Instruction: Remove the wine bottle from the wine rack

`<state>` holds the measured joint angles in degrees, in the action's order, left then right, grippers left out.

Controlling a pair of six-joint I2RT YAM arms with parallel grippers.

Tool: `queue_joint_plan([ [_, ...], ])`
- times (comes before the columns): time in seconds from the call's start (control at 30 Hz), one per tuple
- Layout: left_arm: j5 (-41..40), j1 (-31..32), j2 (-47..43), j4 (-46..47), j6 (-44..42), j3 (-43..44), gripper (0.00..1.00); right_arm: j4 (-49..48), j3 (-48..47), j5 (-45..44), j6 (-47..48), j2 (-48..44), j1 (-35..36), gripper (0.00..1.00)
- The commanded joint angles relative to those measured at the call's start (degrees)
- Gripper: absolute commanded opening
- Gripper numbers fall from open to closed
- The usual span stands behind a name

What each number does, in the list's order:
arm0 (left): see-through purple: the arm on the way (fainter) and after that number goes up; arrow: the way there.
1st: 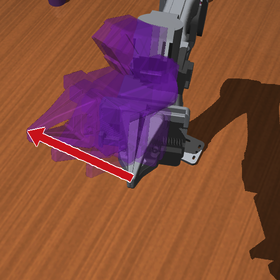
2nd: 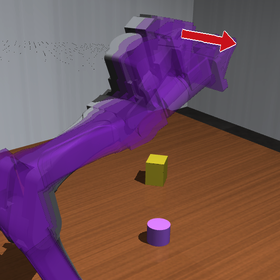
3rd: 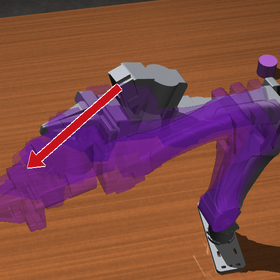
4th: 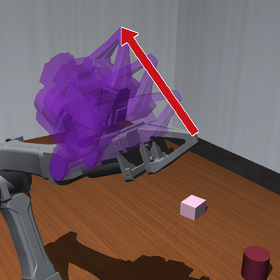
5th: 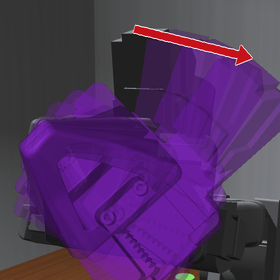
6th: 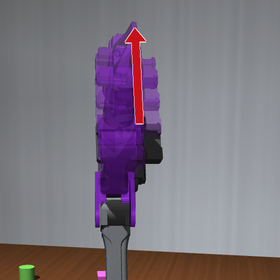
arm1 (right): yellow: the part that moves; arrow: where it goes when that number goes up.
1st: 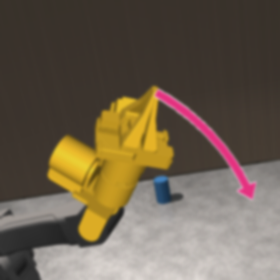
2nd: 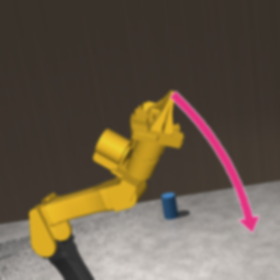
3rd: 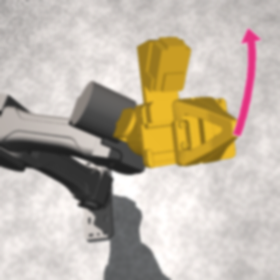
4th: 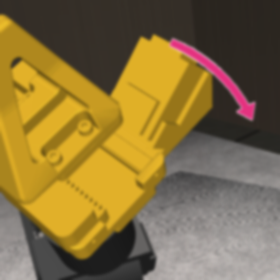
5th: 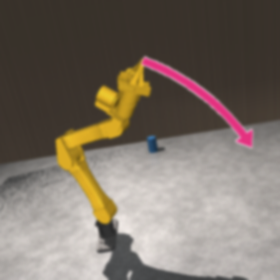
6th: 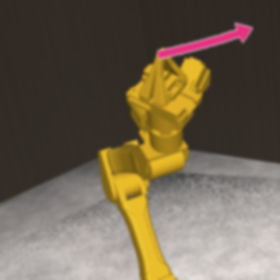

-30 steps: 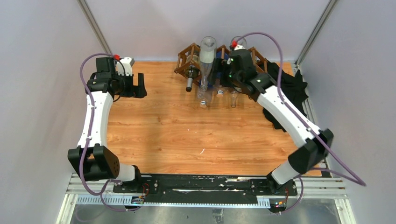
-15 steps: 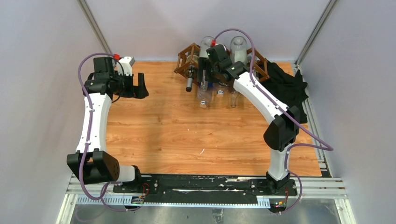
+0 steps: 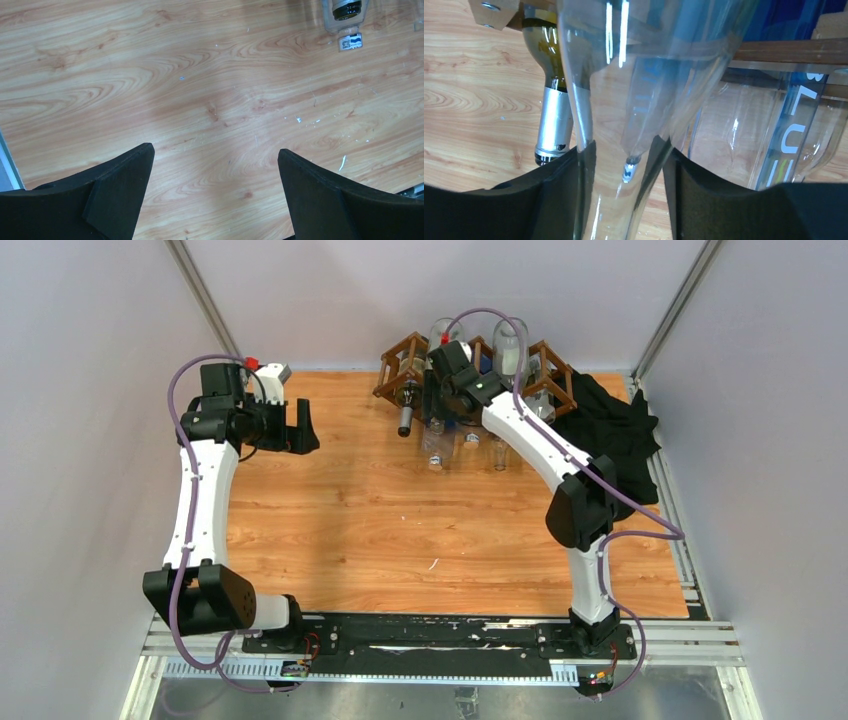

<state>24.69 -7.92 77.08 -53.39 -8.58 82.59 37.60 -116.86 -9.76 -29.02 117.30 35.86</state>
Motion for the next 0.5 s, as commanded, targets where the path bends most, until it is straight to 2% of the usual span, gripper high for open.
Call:
queue_joint_plan([
  [0.0, 1.98, -0.23, -2.04, -1.37, -0.66, 1.91, 1.0, 0.58, -2.09, -2.32, -0.84, 0.3, 0.69, 0.56],
  [0.37, 4.9, -0.16, -2.36, -1.28, -1.53, 0.99, 1.0, -2.79, 3.53, -2.59, -2.65, -5.96, 0.57, 0.0],
  [0.47, 6.4, -0.04, -2.79, -1.28, -2.21, 0.68, 1.0, -4.6, 6.38, -2.06, -2.85, -9.55, 0.55, 0.0],
])
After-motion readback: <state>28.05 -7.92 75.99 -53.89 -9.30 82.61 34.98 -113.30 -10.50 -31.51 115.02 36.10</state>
